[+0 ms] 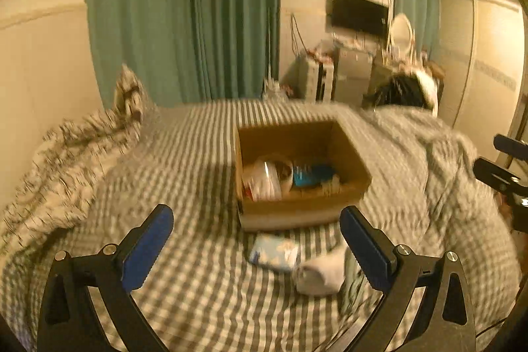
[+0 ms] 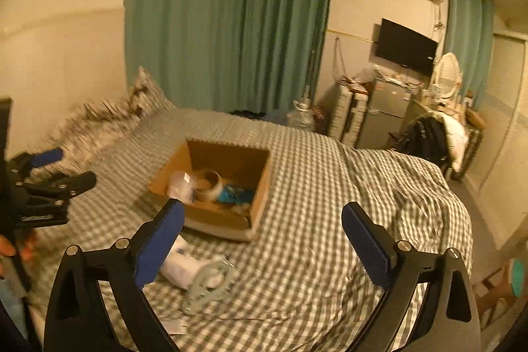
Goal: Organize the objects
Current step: 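Grasp the white mesh sock with the left tool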
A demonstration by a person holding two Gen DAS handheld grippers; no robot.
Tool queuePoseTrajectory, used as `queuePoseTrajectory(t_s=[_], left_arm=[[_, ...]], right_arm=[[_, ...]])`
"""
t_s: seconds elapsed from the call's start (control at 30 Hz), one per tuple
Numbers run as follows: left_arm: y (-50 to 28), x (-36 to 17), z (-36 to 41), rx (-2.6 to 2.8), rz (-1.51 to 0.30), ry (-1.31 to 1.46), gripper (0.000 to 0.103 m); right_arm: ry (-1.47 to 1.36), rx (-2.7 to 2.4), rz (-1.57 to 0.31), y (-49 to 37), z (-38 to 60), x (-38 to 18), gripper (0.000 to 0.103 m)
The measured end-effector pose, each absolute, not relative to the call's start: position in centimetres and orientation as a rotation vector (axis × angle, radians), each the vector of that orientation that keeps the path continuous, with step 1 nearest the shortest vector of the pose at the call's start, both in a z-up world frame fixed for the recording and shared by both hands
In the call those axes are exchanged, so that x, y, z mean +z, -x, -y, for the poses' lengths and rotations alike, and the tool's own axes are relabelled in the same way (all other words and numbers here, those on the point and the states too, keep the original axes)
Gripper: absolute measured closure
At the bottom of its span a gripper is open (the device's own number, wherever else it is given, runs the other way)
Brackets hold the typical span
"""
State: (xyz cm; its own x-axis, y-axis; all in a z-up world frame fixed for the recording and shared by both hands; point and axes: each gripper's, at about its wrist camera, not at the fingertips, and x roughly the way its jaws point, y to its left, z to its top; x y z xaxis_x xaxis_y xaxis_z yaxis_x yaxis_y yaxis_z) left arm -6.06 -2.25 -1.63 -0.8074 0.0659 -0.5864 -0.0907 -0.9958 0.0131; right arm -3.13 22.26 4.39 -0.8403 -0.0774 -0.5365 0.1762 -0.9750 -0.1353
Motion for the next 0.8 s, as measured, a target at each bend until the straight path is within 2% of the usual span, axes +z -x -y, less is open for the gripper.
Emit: queuePoseTrajectory(t_s=[0.27, 0.57, 0.63, 0.67, 0.8], left_arm=[[8.4, -13.0, -0.7, 2.753, -0.041, 1.182, 0.0], [10.9, -17.3, -4.7, 2.639, -0.111, 1.255, 0.0], [11.3, -17.7, -5.1, 2.606, -0.102, 1.246, 0.014], [11.3, -17.9, -5.3, 2.574, -0.1, 1.234, 0.036], [10.4, -17.2, -5.2, 2.549, -0.097, 1.201, 0.048]], right_arm=[[-1.12, -2.815, -0.184, 7.3, -21.3, -7.3, 0.007], [-1.222, -2.795, -0.08, 8.9, -22.8, -11.2, 0.007], [-1.249, -2.786, -0.089, 9.1, -22.9, -11.8, 0.007], [-1.259, -2.785, -0.098, 9.1, -22.8, -12.0, 0.007], [-1.304, -2.773, -0.126, 9.0, -22.2, -12.6, 0.007]])
